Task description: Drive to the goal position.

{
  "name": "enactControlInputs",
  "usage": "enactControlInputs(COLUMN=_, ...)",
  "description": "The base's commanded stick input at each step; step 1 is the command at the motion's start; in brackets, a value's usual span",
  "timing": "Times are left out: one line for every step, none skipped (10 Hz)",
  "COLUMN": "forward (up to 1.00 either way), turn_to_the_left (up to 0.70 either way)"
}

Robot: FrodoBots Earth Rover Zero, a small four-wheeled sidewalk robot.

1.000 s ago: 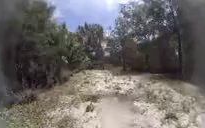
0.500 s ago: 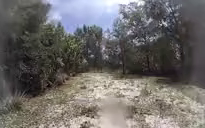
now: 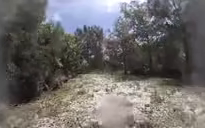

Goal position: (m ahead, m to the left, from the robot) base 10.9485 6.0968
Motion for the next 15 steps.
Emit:
enactControlInputs(forward=0.70, turn_to_the_left=0.00)
enactControlInputs(forward=0.70, turn_to_the_left=0.00)
enactControlInputs(forward=0.70, turn_to_the_left=0.00)
enactControlInputs(forward=0.70, turn_to_the_left=0.00)
enactControlInputs(forward=0.70, turn_to_the_left=0.00)
enactControlInputs(forward=0.70, turn_to_the_left=0.00)
enactControlInputs(forward=0.70, turn_to_the_left=0.00)
enactControlInputs(forward=0.70, turn_to_the_left=0.00)
enactControlInputs(forward=0.70, turn_to_the_left=0.00)
enactControlInputs(forward=0.70, turn_to_the_left=0.00)
enactControlInputs(forward=0.70, turn_to_the_left=0.00)
enactControlInputs(forward=0.70, turn_to_the_left=0.00)
enactControlInputs(forward=0.70, turn_to_the_left=0.00)
enactControlInputs(forward=0.70, turn_to_the_left=0.00)
enactControlInputs(forward=0.70, turn_to_the_left=0.00)
